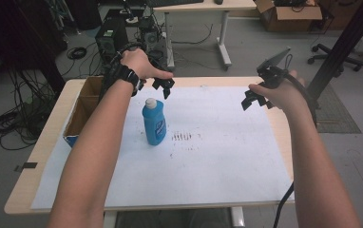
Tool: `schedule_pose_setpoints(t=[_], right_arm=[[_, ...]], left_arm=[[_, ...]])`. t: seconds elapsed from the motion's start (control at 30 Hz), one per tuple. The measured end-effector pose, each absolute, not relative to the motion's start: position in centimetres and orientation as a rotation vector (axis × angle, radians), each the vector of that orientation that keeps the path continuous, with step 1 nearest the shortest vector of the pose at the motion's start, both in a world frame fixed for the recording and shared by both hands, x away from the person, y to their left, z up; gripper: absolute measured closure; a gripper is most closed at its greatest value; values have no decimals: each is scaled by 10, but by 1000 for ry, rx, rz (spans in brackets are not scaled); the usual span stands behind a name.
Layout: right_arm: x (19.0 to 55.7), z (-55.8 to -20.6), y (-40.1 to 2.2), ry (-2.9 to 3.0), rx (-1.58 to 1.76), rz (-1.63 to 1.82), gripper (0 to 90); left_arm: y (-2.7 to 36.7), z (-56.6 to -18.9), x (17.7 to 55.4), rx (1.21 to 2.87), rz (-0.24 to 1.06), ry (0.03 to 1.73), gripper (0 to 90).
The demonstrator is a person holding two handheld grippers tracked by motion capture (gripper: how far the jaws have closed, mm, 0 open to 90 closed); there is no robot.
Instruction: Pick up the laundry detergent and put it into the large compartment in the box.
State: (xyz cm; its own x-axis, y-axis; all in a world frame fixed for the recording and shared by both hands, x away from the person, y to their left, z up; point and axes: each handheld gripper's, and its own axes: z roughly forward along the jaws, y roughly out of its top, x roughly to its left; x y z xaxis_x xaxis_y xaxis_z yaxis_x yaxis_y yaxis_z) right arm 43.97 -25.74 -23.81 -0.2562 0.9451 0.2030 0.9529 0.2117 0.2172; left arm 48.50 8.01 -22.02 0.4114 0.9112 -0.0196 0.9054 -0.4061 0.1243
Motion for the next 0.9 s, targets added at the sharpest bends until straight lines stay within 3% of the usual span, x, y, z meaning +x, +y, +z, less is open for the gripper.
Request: schedule_pose_setpoints(t=[0.9], right_arm=[[435, -248, -251, -2432, -1879, -468, 74]], left_arm=[[83, -265, 475, 2572, 62, 1663, 73]])
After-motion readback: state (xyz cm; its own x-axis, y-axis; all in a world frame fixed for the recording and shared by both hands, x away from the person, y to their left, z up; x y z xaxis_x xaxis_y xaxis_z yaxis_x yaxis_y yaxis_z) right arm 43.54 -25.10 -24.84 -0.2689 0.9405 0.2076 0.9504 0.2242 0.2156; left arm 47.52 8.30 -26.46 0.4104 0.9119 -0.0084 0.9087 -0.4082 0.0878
